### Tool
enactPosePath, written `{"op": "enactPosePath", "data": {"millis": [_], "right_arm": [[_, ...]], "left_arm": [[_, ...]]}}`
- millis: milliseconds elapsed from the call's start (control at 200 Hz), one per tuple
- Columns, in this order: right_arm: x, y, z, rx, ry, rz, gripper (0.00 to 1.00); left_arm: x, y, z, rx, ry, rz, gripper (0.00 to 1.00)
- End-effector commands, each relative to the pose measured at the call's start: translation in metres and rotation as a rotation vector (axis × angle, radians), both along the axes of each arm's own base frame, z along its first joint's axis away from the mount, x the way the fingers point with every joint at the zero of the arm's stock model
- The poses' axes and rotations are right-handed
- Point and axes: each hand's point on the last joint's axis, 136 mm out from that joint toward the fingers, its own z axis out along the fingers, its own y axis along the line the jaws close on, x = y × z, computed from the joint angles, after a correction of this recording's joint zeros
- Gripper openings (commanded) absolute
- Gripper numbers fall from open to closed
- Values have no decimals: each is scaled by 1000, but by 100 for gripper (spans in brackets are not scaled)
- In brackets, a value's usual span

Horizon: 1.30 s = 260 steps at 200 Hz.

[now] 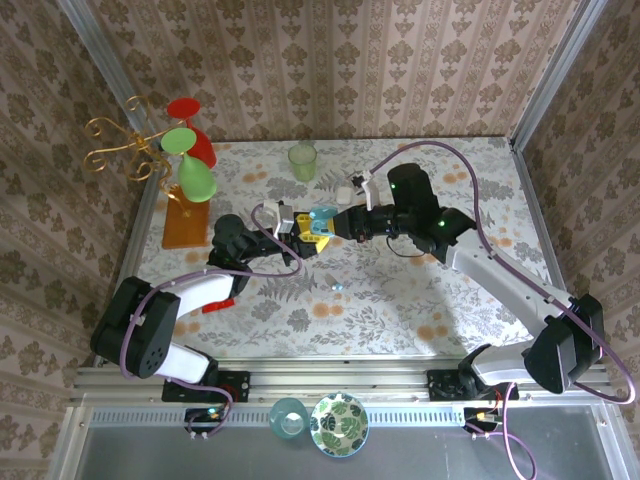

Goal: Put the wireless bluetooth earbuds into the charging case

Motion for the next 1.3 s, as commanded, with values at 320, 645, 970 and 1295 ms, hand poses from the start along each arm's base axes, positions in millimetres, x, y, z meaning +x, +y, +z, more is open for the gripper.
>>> {"op": "enactPosePath", "data": {"millis": [320,645,970,1295], "right_arm": [[15,-9,-16,-143,32,-79,33],[15,-19,25,-72,-144,-127,56],[-2,-55,27,-28,-228,-275,59],[-13,-79,-77,-90,80,-429,58]], "left_arm": [[-7,5,24,-48,-105,14,27],[-5,8,21,-52,-97,37,27],[2,21,19,-15,-140,143,27],[-1,24,25,-8,-167,156,27]]}}
